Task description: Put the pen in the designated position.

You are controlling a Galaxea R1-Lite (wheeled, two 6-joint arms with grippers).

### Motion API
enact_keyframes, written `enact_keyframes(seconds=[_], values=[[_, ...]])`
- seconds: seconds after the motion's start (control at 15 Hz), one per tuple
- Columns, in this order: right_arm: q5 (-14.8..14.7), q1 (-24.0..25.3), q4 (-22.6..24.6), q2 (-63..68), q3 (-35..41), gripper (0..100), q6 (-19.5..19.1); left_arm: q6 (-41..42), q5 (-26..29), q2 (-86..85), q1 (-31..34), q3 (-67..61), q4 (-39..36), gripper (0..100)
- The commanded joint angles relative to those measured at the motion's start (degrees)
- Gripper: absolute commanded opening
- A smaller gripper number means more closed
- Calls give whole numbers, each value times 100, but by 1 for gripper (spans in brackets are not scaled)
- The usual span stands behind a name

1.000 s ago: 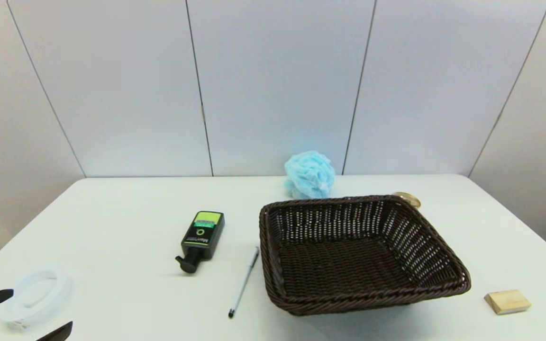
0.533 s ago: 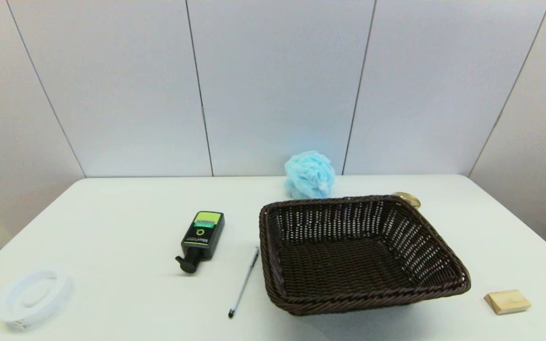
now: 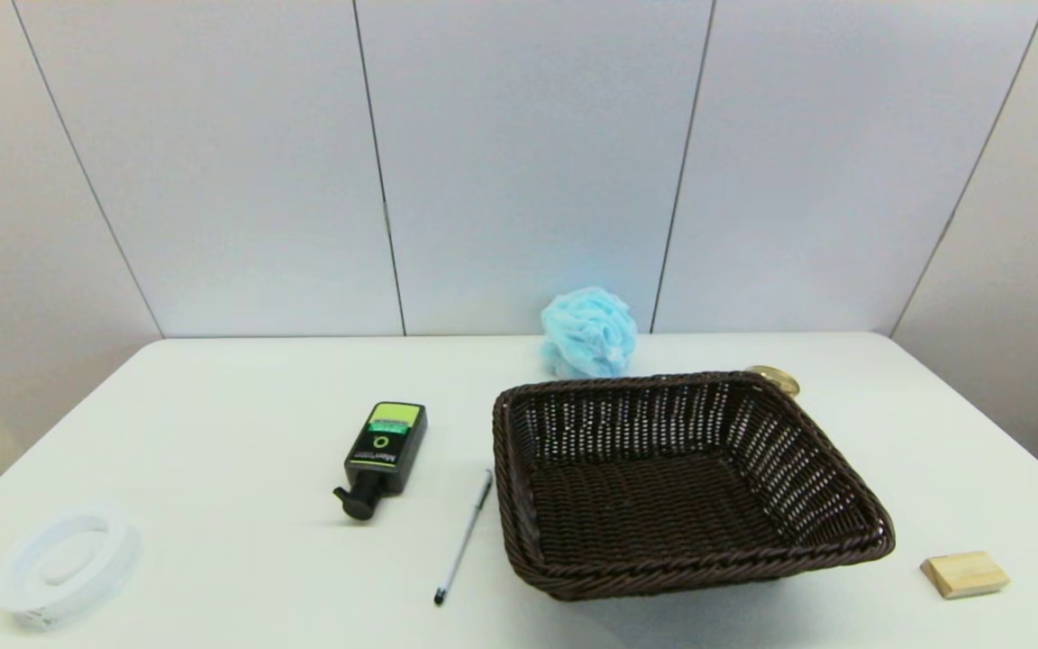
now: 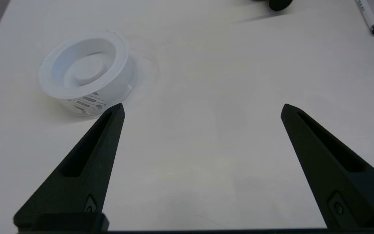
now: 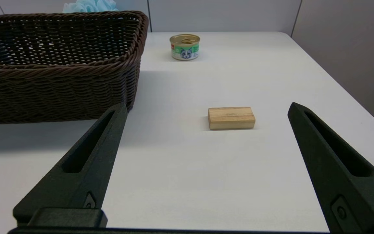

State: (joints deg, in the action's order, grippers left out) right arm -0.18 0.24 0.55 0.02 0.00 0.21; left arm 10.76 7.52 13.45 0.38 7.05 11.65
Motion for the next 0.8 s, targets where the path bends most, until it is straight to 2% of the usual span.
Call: enact_keyframes(seconds=[0.07,0.27,0.47,0.8], values=[[1,2,-2,6,9,100,-3,-13,12,-483,50,-81,-155,100],[-8,2,7,6,9,100,-3,-154,-260,-1345,-73,-221,-93,100],[-8,2,7,6,9,100,-3,-127,-445,-1353,-82,-713,-1165,100],[-8,2,-2,6,9,100,-3,-892,-735,-1345,-82,-713,-1157,100]])
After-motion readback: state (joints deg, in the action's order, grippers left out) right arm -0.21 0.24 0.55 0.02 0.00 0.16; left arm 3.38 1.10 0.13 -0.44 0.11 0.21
